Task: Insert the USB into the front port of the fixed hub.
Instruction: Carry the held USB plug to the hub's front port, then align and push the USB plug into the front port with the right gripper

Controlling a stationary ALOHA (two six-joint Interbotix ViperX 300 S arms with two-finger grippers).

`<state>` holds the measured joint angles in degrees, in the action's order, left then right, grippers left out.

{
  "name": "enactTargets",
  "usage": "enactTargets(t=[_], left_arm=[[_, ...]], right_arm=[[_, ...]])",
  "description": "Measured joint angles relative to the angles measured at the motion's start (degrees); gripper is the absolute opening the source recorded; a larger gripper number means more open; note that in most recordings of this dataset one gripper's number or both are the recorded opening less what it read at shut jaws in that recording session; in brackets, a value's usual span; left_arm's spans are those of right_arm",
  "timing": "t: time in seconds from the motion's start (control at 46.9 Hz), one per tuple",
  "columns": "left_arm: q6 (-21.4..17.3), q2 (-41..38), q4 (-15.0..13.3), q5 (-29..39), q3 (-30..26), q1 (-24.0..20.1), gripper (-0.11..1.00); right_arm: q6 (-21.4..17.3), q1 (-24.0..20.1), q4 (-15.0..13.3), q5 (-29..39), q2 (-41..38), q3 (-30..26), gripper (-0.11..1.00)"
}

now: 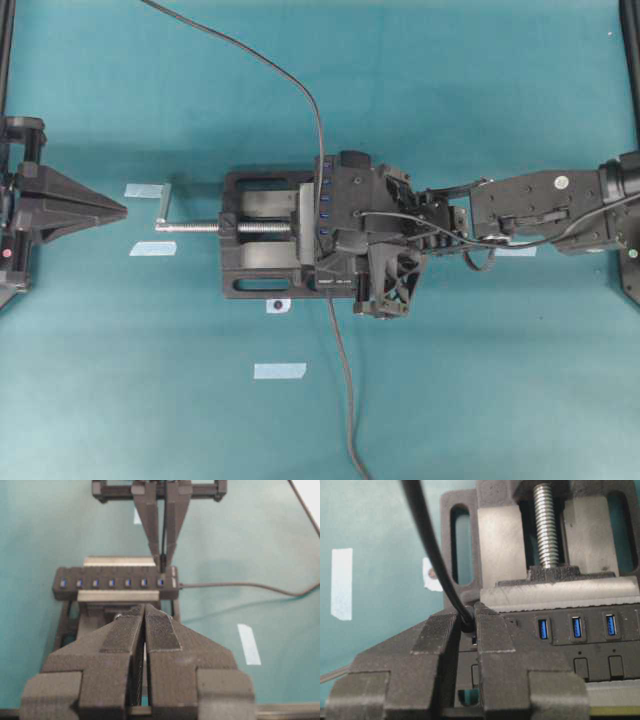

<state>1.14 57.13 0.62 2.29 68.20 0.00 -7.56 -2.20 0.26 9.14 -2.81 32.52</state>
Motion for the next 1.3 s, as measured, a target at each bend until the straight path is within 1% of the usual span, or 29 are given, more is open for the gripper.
enactTargets(t=[1.301], left_arm=[[0.00,0.70,0.00,0.00,0.26,0.00,0.00]], right_arm=[[0.00,0.35,0.00,0.00,-1.14,0.00,0.05]])
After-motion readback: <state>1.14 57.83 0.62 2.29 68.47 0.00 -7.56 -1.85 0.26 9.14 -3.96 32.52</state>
